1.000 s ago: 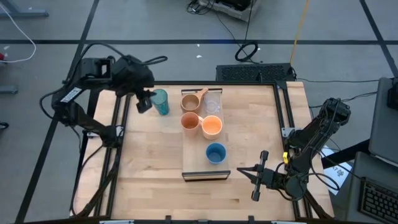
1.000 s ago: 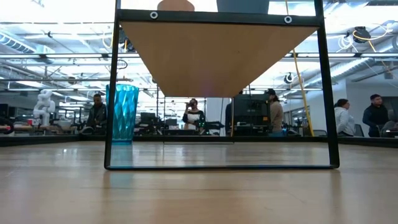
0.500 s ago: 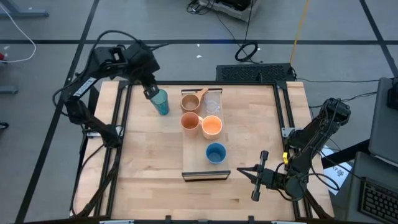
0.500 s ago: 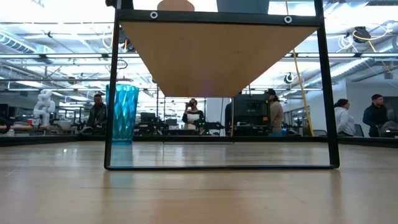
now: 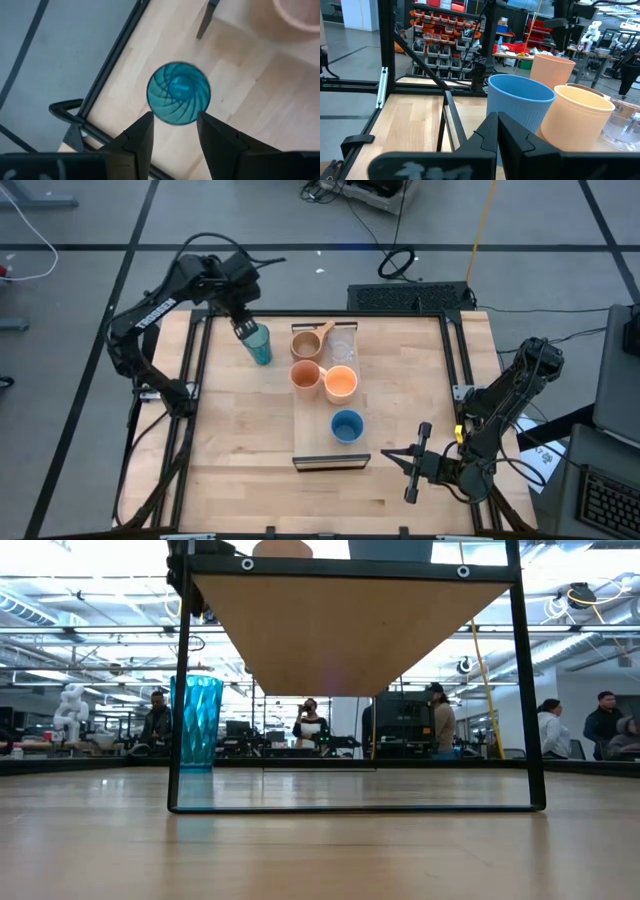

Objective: Stack small to large cups/mugs on shelf
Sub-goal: Put the blue cup on the shelf

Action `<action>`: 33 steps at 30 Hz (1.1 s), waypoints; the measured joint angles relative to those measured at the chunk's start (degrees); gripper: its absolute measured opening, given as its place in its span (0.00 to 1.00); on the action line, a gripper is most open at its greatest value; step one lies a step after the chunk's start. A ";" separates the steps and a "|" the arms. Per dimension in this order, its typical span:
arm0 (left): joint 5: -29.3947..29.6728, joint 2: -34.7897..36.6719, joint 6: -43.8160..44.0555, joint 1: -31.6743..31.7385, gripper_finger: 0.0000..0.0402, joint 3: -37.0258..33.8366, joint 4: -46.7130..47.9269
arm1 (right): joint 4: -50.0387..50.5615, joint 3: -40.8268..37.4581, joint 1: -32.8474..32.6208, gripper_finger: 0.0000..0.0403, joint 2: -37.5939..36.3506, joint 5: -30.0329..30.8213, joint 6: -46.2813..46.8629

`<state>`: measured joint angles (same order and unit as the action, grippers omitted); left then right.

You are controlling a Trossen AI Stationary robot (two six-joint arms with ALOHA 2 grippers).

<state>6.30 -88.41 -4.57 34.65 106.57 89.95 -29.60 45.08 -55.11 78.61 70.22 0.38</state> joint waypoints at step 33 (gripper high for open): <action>2.14 0.73 -21.68 -8.61 0.55 -18.36 -5.41 | 1.29 0.00 0.00 0.00 0.00 0.00 0.02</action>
<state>8.43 -87.68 -26.25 26.04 88.21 84.54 -28.31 45.08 -55.11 78.61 70.22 0.40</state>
